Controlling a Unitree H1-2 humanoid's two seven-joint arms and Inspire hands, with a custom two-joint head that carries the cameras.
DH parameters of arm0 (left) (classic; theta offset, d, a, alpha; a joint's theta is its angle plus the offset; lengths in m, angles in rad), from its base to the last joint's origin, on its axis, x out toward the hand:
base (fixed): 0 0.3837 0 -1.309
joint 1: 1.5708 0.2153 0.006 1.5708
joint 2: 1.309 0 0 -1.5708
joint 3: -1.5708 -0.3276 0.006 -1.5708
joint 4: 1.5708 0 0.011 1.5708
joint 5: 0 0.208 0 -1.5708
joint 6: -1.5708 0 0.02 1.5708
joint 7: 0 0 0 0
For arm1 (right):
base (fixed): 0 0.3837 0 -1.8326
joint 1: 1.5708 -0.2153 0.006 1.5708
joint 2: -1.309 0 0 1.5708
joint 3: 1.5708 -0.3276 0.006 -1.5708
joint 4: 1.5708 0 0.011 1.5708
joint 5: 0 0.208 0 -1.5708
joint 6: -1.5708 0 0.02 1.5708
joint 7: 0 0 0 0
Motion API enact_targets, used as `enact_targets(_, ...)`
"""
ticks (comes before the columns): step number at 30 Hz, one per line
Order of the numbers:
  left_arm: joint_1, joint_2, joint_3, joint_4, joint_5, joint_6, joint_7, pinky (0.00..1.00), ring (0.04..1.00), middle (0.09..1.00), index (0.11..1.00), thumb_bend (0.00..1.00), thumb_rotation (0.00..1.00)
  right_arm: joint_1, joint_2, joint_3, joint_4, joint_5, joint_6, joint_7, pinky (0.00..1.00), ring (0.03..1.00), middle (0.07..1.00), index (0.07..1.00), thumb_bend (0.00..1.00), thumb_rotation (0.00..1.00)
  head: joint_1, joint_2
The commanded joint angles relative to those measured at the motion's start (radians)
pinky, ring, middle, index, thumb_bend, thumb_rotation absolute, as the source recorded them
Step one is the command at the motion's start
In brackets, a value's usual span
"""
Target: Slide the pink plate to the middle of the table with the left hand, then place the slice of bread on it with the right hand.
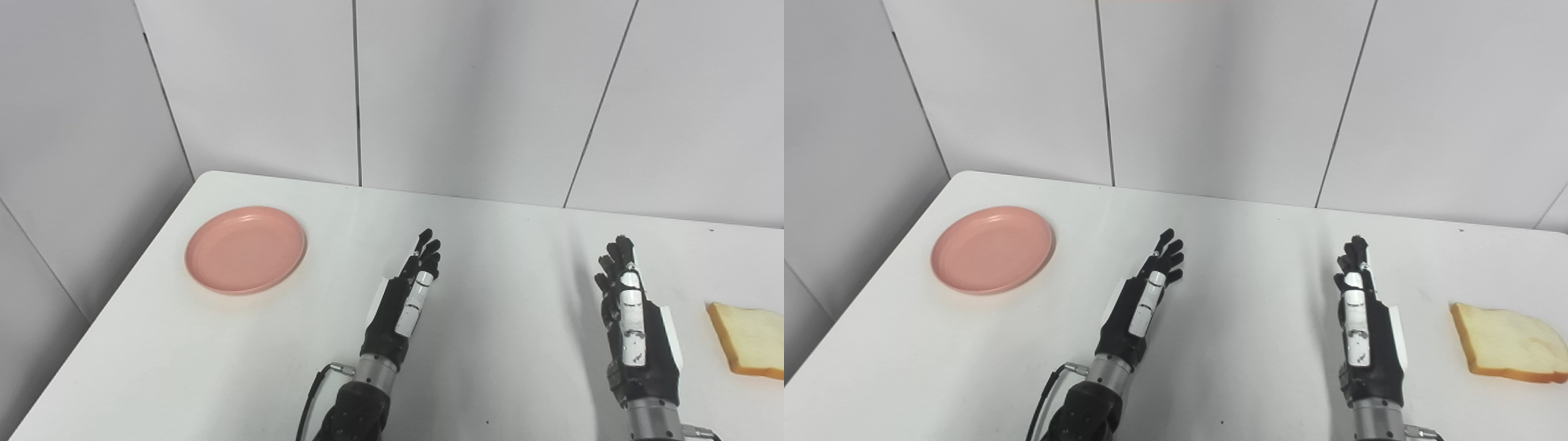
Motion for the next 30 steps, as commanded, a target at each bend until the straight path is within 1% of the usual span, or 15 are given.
enact_targets(1, -0.040, -0.008, 0.001, -0.020, -0.008, -0.028, 0.002, 0.89, 0.933, 0.942, 0.938, 0.67, 0.99, -0.030, 0.015, 0.007, -0.038, -0.001, 0.012, 0.000, 1.00, 1.000, 1.000, 1.000, 0.30, 1.00, -0.003, 0.000)
enact_targets(3, -0.038, -0.010, 0.003, -0.044, -0.019, -0.001, -0.005, 0.90, 0.935, 0.943, 0.940, 0.68, 0.98, -0.033, 0.020, 0.008, -0.035, -0.002, 0.012, -0.002, 1.00, 1.000, 1.000, 1.000, 0.29, 1.00, 0.003, 0.004)
enact_targets(4, -0.036, -0.010, 0.000, -0.061, -0.016, 0.009, -0.006, 0.91, 0.935, 0.941, 0.942, 0.66, 0.98, -0.034, 0.020, 0.009, -0.032, -0.003, 0.010, -0.001, 1.00, 1.000, 1.000, 1.000, 0.30, 1.00, 0.014, 0.006)
enact_targets(7, -0.043, -0.001, -0.010, -0.100, 0.019, 0.041, 0.002, 0.90, 0.930, 0.935, 0.938, 0.66, 1.00, -0.035, 0.023, 0.007, -0.032, -0.010, 0.008, -0.005, 1.00, 1.000, 1.000, 1.000, 0.31, 1.00, 0.030, 0.008)
enact_targets(9, -0.052, 0.002, -0.007, -0.114, 0.033, 0.059, 0.008, 0.89, 0.920, 0.925, 0.927, 0.68, 0.99, -0.032, 0.030, 0.007, -0.037, -0.015, 0.011, -0.010, 1.00, 1.000, 1.000, 1.000, 0.31, 1.00, 0.034, 0.007)
enact_targets(11, -0.074, 0.013, -0.001, -0.125, 0.058, 0.058, 0.017, 0.88, 0.903, 0.913, 0.918, 0.72, 1.00, -0.030, 0.036, 0.008, -0.038, 0.002, 0.012, -0.003, 1.00, 1.000, 1.000, 1.000, 0.31, 1.00, 0.032, 0.005)
enact_targets(13, -0.094, 0.030, 0.008, -0.146, 0.054, 0.068, 0.005, 0.87, 0.900, 0.915, 0.918, 0.75, 1.00, -0.028, 0.045, 0.010, -0.036, 0.011, 0.012, -0.001, 1.00, 1.000, 1.000, 1.000, 0.31, 1.00, 0.032, 0.002)
enact_targets(15, -0.109, 0.049, 0.020, -0.175, 0.030, 0.098, -0.017, 0.87, 0.908, 0.922, 0.922, 0.78, 0.99, -0.029, 0.044, 0.015, -0.030, 0.009, 0.006, 0.003, 1.00, 1.000, 1.000, 1.000, 0.30, 1.00, 0.036, 0.000)
enact_targets(18, -0.127, 0.064, 0.034, -0.247, 0.026, 0.170, -0.022, 0.88, 0.905, 0.918, 0.917, 0.77, 0.98, -0.030, 0.046, 0.016, -0.026, 0.006, -0.005, 0.003, 1.00, 1.000, 1.000, 1.000, 0.29, 1.00, 0.046, -0.002)
enact_targets(19, -0.134, 0.070, 0.039, -0.264, 0.024, 0.184, -0.023, 0.88, 0.904, 0.918, 0.919, 0.76, 0.98, -0.030, 0.047, 0.015, -0.025, 0.008, -0.008, 0.003, 1.00, 1.000, 1.000, 1.000, 0.29, 1.00, 0.052, -0.003)
enact_targets(22, -0.168, 0.091, 0.061, -0.271, 0.002, 0.158, -0.027, 0.87, 0.894, 0.913, 0.916, 0.72, 0.97, -0.030, 0.047, 0.014, -0.026, 0.007, -0.003, 0.000, 1.00, 1.000, 1.000, 1.000, 0.30, 1.00, 0.058, -0.004)
enact_targets(23, -0.184, 0.100, 0.075, -0.292, -0.011, 0.180, -0.030, 0.87, 0.893, 0.912, 0.916, 0.72, 0.97, -0.030, 0.050, 0.014, -0.031, 0.006, 0.003, -0.002, 1.00, 1.000, 1.000, 1.000, 0.30, 1.00, 0.063, -0.005)
enact_targets(26, -0.217, 0.120, 0.101, -0.343, -0.040, 0.236, -0.037, 0.93, 0.909, 0.919, 0.933, 0.72, 0.95, -0.030, 0.056, 0.013, -0.041, 0.013, 0.014, -0.005, 1.00, 1.000, 1.000, 1.000, 0.27, 1.00, 0.068, -0.002)
enact_targets(28, -0.240, 0.142, 0.117, -0.360, -0.047, 0.236, -0.040, 0.93, 0.912, 0.922, 0.935, 0.70, 0.95, -0.030, 0.057, 0.013, -0.047, 0.019, 0.021, -0.001, 1.00, 1.000, 1.000, 1.000, 0.28, 1.00, 0.076, 0.003)
enact_targets(30, -0.263, 0.169, 0.132, -0.375, -0.058, 0.252, -0.049, 0.94, 0.920, 0.927, 0.936, 0.70, 0.96, -0.029, 0.054, 0.013, -0.056, 0.016, 0.034, -0.002, 1.00, 1.000, 1.000, 1.000, 0.29, 1.00, 0.084, 0.004)
